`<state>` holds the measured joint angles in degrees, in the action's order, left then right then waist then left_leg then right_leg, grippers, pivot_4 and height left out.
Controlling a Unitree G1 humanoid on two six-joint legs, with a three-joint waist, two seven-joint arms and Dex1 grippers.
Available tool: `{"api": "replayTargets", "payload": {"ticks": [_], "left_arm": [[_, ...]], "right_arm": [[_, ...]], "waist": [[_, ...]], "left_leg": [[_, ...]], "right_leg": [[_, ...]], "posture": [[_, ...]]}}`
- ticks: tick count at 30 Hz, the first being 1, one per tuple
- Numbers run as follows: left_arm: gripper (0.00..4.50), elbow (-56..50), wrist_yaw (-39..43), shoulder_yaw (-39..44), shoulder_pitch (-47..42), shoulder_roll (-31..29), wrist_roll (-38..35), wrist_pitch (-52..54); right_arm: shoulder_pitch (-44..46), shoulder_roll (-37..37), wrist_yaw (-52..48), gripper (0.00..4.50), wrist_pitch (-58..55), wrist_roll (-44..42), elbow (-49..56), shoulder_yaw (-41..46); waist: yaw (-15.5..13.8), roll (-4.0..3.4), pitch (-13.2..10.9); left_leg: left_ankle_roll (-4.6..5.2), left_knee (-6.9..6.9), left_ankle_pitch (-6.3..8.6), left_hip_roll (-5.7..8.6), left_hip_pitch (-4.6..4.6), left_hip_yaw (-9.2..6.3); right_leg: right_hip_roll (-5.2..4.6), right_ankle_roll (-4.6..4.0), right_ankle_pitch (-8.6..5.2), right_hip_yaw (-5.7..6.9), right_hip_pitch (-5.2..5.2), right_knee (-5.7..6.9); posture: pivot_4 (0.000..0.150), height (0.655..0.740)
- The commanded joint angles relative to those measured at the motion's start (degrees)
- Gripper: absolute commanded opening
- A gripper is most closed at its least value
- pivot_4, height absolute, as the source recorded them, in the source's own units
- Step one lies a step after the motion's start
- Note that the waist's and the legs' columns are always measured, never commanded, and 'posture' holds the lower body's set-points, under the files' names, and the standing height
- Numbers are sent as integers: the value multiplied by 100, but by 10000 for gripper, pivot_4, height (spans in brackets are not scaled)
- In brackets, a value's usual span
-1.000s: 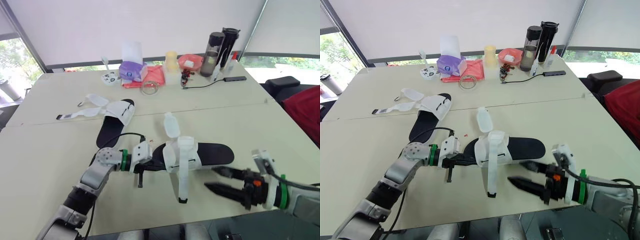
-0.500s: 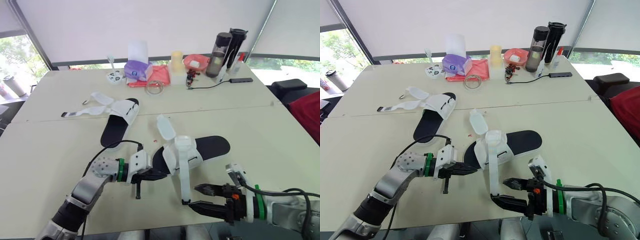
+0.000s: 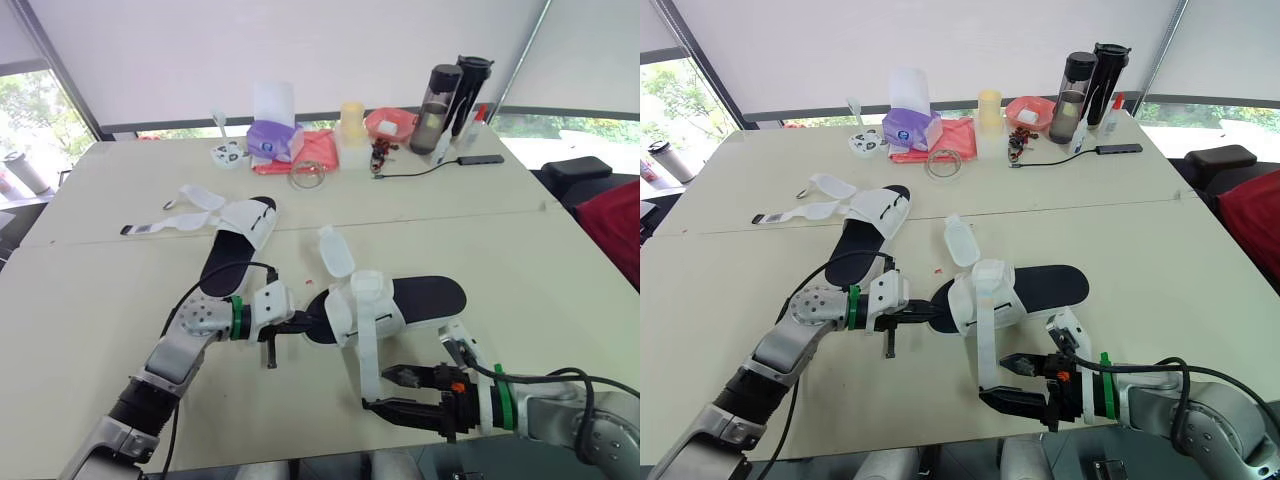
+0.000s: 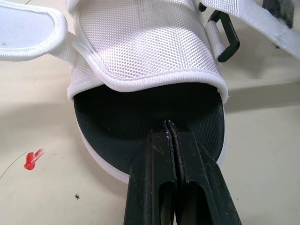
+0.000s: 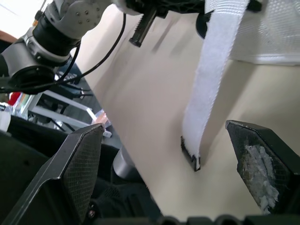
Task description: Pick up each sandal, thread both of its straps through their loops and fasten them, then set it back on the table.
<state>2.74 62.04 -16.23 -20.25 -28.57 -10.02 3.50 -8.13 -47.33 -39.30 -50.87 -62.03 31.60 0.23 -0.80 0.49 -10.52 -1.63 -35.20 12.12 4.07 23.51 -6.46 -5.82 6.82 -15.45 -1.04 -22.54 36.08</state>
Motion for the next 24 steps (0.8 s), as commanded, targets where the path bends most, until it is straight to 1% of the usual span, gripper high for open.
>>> {"api": "replayTargets", "payload": {"ticks": [1,7,13,16,24], "left_arm": [[0,126,-65,34,-143,59,60,17],[0,660,-365,-186,-370,210,622,-440],[0,958,-495,-134,-527,343,759,-741],[0,1227,-658,-137,-636,370,958,-1082],[0,1527,-635,-285,-710,409,1183,-1555]], "right_arm": [[145,156,-28,44443,-10,102,-69,-28],[294,329,-53,44443,-92,228,-161,-65],[324,411,-85,44443,-162,287,-155,-34],[358,467,-62,44443,-163,328,-188,-39],[608,655,-83,44443,-259,459,-432,-154]], "waist": [[0,1,0],[-3,1,0],[0,1,0],[-1,1,0],[4,1,2]], "left_leg": [[0,-1,0,0,0,0],[0,-2,0,3,0,0],[0,-3,0,3,0,-1],[0,-3,0,3,-1,-1],[0,-5,0,3,-2,-1]], "right_leg": [[1,1,1,0,1,0],[1,5,3,0,2,0],[3,8,5,1,2,1],[3,15,8,1,2,2],[5,22,13,1,3,3]], "posture": [[1500,7400],[1500,7400],[1500,7400],[1500,7400],[1500,7400]]}}
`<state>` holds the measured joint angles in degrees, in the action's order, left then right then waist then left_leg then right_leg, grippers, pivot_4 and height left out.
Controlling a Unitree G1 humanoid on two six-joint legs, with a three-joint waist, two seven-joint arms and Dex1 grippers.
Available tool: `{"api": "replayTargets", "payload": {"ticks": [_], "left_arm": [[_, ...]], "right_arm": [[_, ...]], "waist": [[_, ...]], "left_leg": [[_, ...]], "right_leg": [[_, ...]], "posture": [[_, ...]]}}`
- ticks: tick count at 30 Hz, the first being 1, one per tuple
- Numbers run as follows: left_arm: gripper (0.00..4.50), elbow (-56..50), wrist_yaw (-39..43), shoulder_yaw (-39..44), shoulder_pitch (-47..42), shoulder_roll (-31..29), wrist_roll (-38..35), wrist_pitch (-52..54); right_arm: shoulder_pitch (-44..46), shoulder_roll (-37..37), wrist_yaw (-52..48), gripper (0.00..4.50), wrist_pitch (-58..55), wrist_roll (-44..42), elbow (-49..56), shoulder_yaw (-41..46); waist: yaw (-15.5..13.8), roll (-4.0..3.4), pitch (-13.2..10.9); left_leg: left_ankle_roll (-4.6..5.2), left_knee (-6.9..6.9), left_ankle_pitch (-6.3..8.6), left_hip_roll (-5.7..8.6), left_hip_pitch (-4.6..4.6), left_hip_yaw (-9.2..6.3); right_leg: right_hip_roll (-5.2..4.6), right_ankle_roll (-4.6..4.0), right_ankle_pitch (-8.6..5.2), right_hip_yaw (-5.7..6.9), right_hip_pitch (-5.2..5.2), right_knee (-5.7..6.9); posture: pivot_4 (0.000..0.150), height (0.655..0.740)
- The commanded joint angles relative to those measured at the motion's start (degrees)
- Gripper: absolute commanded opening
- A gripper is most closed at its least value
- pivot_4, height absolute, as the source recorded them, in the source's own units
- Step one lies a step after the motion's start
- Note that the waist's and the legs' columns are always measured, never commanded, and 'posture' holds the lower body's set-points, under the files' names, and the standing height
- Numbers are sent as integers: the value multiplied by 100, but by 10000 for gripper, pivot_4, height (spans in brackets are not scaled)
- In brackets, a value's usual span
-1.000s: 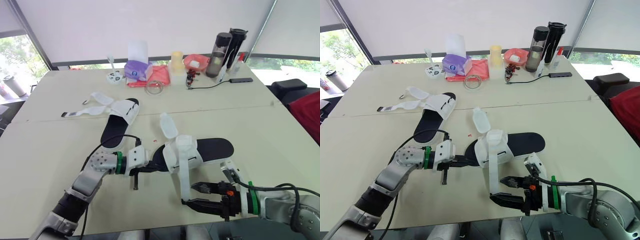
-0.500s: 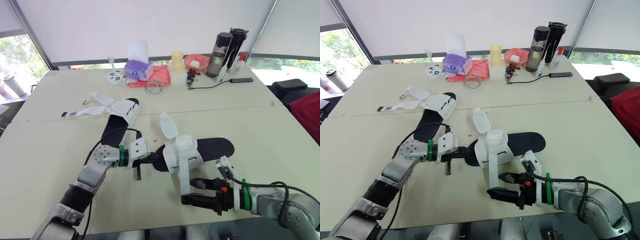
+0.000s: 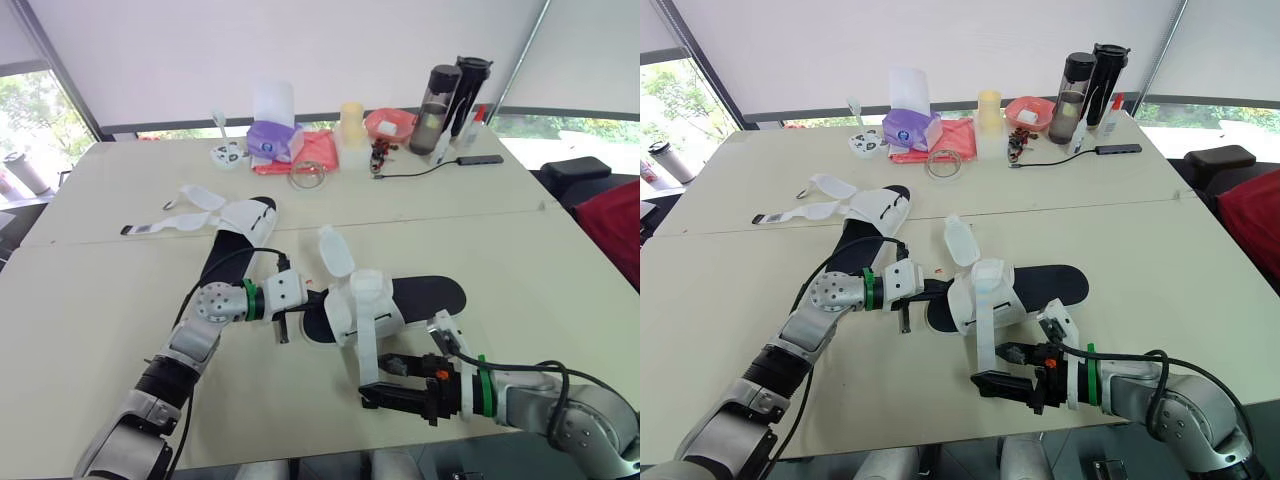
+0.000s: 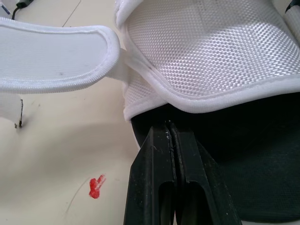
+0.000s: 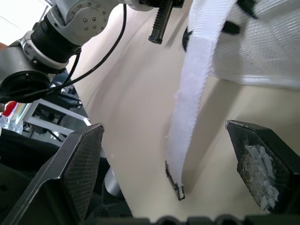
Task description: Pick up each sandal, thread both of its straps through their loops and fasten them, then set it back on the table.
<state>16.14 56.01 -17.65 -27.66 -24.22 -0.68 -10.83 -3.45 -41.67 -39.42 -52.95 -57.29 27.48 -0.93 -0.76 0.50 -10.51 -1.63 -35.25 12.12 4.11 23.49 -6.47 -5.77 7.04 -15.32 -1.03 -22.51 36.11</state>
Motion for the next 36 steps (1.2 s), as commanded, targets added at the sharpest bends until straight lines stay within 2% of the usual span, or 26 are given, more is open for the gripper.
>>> {"api": "replayTargets", "payload": {"ticks": [1,4,7,13,14,15,20,25,29,33,36], "left_arm": [[0,193,-11,-150,41,-18,242,-149],[0,209,40,-185,35,-18,248,-289],[0,-4,269,-236,71,-104,147,-439],[0,-549,607,-240,224,-286,-50,-149],[0,-578,606,-229,236,-292,-44,-116],[0,-583,597,-222,246,-296,-27,-105],[0,-340,393,-208,180,-291,218,-291],[0,552,-140,-212,-290,-225,675,-957],[0,812,-260,-195,-402,-136,697,-1227],[0,207,204,-58,-145,-128,2,-725],[0,-594,558,50,133,-265,-592,185]], "right_arm": [[180,106,-88,44443,-76,-6,-47,-52],[350,127,-158,44443,-187,-1,-147,-126],[478,98,-312,36962,-330,-53,-161,-204],[539,73,-438,6543,-533,-45,-153,-230],[532,70,-450,2096,-549,-29,-145,-232],[525,75,-462,436,-558,-15,-136,-230],[566,136,-473,436,-588,-94,-125,-109],[963,130,-505,436,-813,-858,-263,497],[1323,107,-409,436,-952,-1115,-474,761],[1715,82,-353,436,-935,-1017,-850,930],[2072,75,-343,436,-1008,-1019,-1178,1023]], "waist": [[0,-1,1],[-1,0,1],[0,-1,1],[2,0,1],[1,-1,1],[1,-1,1],[0,0,1],[-4,0,0],[2,1,1],[5,1,1],[31,0,0]], "left_leg": [[0,0,0,0,0,0],[0,0,0,0,0,0],[0,0,0,1,-1,0],[0,5,0,0,1,0],[0,5,0,0,1,0],[0,5,0,0,1,0],[0,3,0,0,1,0],[0,-5,0,1,0,-1],[1,-6,-1,1,-2,-1],[1,-4,-1,0,0,-2],[1,-2,-1,1,2,1]], "right_leg": [[0,0,0,0,1,0],[0,2,1,0,0,0],[0,2,1,0,0,-1],[0,3,1,0,-4,-1],[0,3,1,0,-4,-2],[0,3,1,0,-3,-1],[0,2,0,0,-2,-1],[2,5,7,0,2,1],[3,8,9,0,5,0],[4,11,11,0,0,0],[3,12,11,-3,-4,0]], "posture": [[1500,7400],[1500,7400],[1500,7400],[1500,7400],[1500,7400],[1500,7400],[1500,7400],[1500,7400],[1500,7400],[1500,7400],[1500,7400]]}}
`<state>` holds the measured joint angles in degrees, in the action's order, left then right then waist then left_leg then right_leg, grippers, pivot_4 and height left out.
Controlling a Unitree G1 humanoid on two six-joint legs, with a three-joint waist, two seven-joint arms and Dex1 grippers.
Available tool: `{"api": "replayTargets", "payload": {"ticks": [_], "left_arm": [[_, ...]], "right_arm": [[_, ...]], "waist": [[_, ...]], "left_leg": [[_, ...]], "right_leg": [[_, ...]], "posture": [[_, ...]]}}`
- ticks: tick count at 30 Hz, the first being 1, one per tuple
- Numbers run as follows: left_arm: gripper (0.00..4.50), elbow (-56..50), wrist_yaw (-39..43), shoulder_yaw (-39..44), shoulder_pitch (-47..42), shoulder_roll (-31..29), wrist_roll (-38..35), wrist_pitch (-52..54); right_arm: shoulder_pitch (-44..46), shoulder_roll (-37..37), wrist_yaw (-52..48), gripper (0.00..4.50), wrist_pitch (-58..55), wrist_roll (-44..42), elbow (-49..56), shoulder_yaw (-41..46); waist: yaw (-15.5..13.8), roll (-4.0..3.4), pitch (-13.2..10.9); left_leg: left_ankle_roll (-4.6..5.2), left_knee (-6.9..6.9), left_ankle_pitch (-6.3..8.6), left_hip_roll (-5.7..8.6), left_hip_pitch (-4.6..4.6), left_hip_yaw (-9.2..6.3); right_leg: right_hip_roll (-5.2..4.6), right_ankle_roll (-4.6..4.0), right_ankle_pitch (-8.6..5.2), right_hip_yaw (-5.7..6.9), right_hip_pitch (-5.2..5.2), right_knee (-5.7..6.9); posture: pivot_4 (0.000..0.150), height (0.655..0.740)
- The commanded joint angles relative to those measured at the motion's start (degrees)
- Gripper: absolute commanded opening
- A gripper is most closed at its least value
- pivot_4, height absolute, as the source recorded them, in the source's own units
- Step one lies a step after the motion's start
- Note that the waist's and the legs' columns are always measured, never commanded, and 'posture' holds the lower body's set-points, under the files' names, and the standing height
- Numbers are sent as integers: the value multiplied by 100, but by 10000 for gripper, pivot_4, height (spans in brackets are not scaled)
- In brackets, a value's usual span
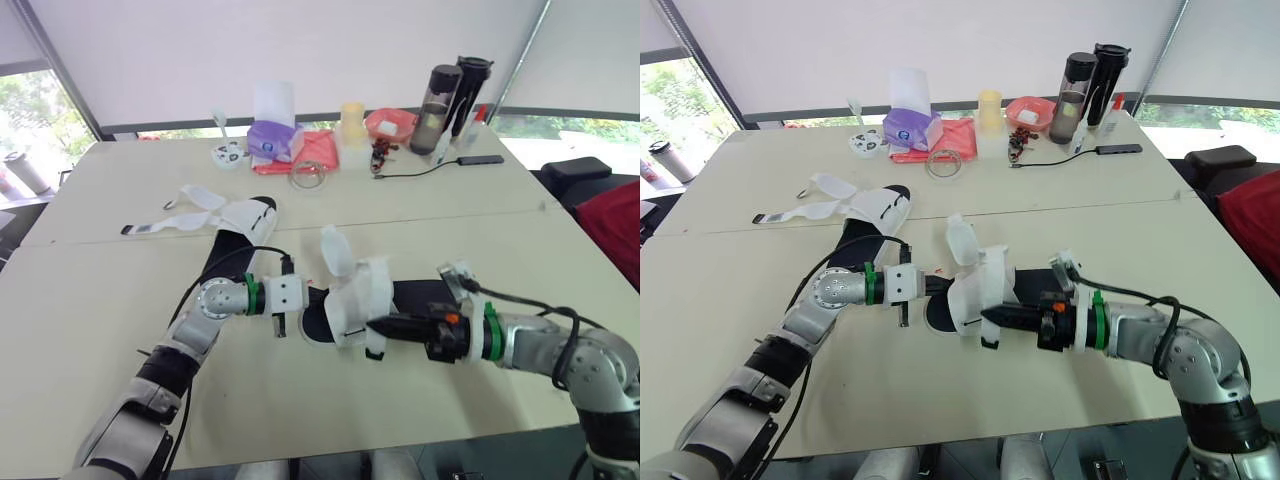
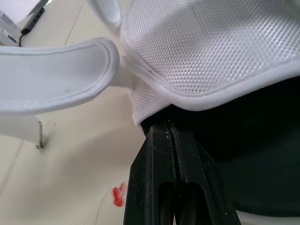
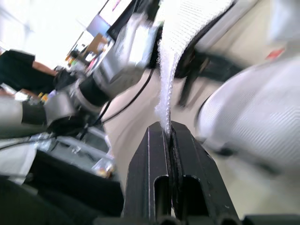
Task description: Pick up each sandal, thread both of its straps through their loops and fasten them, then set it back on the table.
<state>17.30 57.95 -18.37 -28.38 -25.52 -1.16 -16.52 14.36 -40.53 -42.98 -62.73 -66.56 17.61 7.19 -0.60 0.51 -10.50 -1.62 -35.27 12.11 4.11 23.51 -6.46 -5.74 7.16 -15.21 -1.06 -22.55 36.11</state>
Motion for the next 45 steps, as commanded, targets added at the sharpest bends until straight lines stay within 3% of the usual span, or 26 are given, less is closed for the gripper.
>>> {"api": "replayTargets", "payload": {"ticks": [1,8,15,29,35,45], "left_arm": [[0,-1016,475,134,306,-209,-723,1102],[0,-2119,590,26,714,-386,-1097,2465],[0,-1148,-14,-383,579,-194,17,1742],[0,-981,-133,-314,523,-6,0,1556],[0,-1015,-188,-288,526,35,-45,1560],[0,-970,-213,-263,498,67,-67,1552]], "right_arm": [[431,-36,12,436,-78,-111,-310,232],[1140,-78,-211,436,-310,50,-914,131],[1652,-218,-951,436,-171,856,-1443,-533],[2032,-287,-2086,436,173,2033,-2132,-1232],[1940,-407,-2506,436,1177,2898,-2246,-1552],[1925,-395,-2868,436,1035,2787,-1881,-1346]], "waist": [[13,-2,-1],[4,-5,-4],[-23,-6,-2],[-17,-7,1],[-15,-7,0],[-15,-7,0]], "left_leg": [[0,1,0,0,1,1],[0,7,0,-3,4,-1],[0,2,0,-1,3,2],[0,-4,0,0,-1,2],[-1,-4,0,1,-1,3],[-1,-3,0,1,-1,2]], "right_leg": [[0,1,0,-1,-3,1],[4,-5,-3,-2,-9,2],[3,-9,-4,-3,-3,0],[2,-7,0,-2,3,0],[2,-5,1,-2,2,0],[2,-4,1,-2,2,0]], "posture": [[1500,7400],[1500,7400],[1500,7400],[1500,7400],[1500,7400],[1500,7400]]}}
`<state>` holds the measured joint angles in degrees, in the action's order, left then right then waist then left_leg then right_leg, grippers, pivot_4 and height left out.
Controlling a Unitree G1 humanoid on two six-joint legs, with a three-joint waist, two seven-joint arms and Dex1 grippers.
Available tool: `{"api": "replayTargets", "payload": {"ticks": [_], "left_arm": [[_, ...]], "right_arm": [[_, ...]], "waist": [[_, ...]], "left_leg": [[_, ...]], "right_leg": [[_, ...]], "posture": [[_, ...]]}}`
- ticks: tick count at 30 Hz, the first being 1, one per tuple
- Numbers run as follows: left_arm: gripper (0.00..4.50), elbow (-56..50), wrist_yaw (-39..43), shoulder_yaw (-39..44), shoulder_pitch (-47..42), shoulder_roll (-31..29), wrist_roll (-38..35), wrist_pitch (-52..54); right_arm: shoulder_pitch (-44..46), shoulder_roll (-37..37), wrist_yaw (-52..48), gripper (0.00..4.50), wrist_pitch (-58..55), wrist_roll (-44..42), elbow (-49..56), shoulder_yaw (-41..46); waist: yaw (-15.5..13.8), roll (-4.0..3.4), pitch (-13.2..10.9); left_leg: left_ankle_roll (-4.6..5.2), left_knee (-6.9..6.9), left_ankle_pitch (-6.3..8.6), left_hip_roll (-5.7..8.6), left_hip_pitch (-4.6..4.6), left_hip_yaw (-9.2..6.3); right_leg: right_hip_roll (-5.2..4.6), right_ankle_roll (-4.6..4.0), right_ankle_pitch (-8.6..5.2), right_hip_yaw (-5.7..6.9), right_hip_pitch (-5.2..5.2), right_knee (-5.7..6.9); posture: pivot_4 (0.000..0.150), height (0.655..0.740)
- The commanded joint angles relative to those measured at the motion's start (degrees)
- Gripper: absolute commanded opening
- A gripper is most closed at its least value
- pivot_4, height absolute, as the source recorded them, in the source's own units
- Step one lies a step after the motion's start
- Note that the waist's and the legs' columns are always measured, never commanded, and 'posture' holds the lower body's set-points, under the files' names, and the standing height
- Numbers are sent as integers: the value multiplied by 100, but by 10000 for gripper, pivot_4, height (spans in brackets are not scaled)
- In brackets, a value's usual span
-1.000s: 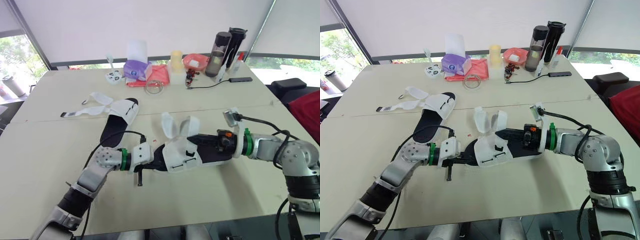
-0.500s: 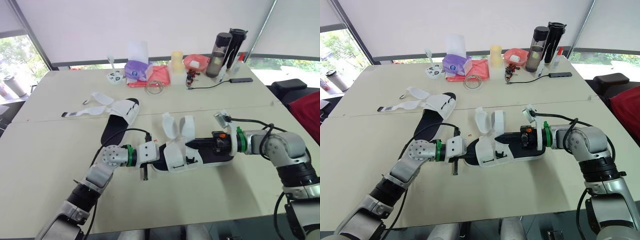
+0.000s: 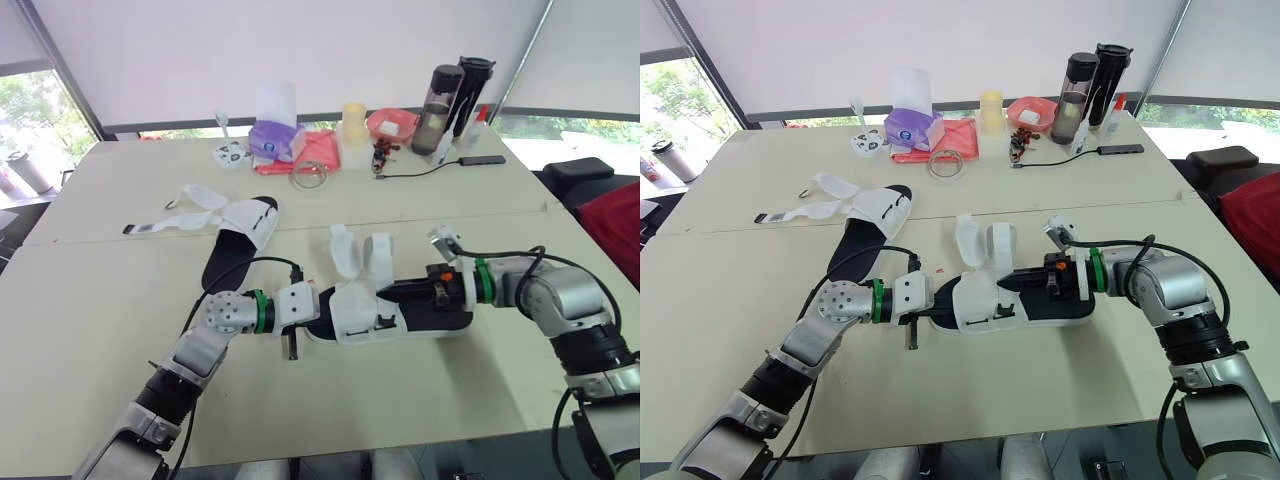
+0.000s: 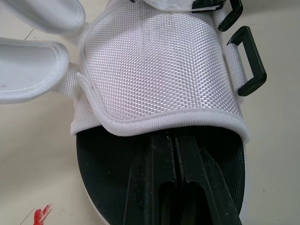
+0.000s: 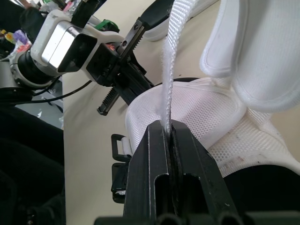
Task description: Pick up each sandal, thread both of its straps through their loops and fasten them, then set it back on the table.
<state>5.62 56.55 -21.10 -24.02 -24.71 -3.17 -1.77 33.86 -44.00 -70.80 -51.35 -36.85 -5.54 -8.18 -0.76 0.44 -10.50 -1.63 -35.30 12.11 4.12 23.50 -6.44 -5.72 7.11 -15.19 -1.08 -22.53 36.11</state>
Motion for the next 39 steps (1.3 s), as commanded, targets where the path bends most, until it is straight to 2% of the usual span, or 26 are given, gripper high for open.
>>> {"api": "replayTargets", "payload": {"ticks": [1,9,18,28,34,37,39], "left_arm": [[0,201,-82,17,60,-11,133,76],[0,187,-125,67,56,64,66,159],[0,222,-116,97,22,93,57,164],[0,216,-153,133,35,128,34,199],[0,212,-192,149,41,143,37,222],[0,209,-195,155,47,142,39,223],[0,217,-203,151,37,157,41,224]], "right_arm": [[-63,-18,-59,436,-115,-218,538,232],[-346,281,253,436,496,-28,922,503],[-466,-94,-237,436,601,173,946,192],[-538,-241,-669,436,956,484,980,-46],[-558,-195,-596,436,1032,610,843,-86],[-602,-136,-445,8925,1059,562,816,84],[-651,-118,-197,18515,989,437,886,400]], "waist": [[0,0,0],[0,0,0],[-3,0,0],[-5,0,0],[-2,1,-1],[-2,1,-1],[-3,1,-1]], "left_leg": [[0,1,0,0,0,0],[0,0,0,0,0,-1],[0,0,0,0,0,-1],[-1,0,0,0,0,-1],[-1,0,0,0,0,0],[-1,0,0,0,0,-1],[-1,0,0,0,0,-1]], "right_leg": [[0,0,0,0,-1,0],[0,1,0,0,0,1],[0,0,0,0,0,0],[-1,0,0,0,1,0],[-1,0,0,0,0,0],[-1,-1,0,0,0,0],[-2,-1,0,0,0,0]], "posture": [[1500,7400],[1500,7400],[1500,7400],[1500,7400],[1500,7400],[1500,7400],[1500,7400]]}}
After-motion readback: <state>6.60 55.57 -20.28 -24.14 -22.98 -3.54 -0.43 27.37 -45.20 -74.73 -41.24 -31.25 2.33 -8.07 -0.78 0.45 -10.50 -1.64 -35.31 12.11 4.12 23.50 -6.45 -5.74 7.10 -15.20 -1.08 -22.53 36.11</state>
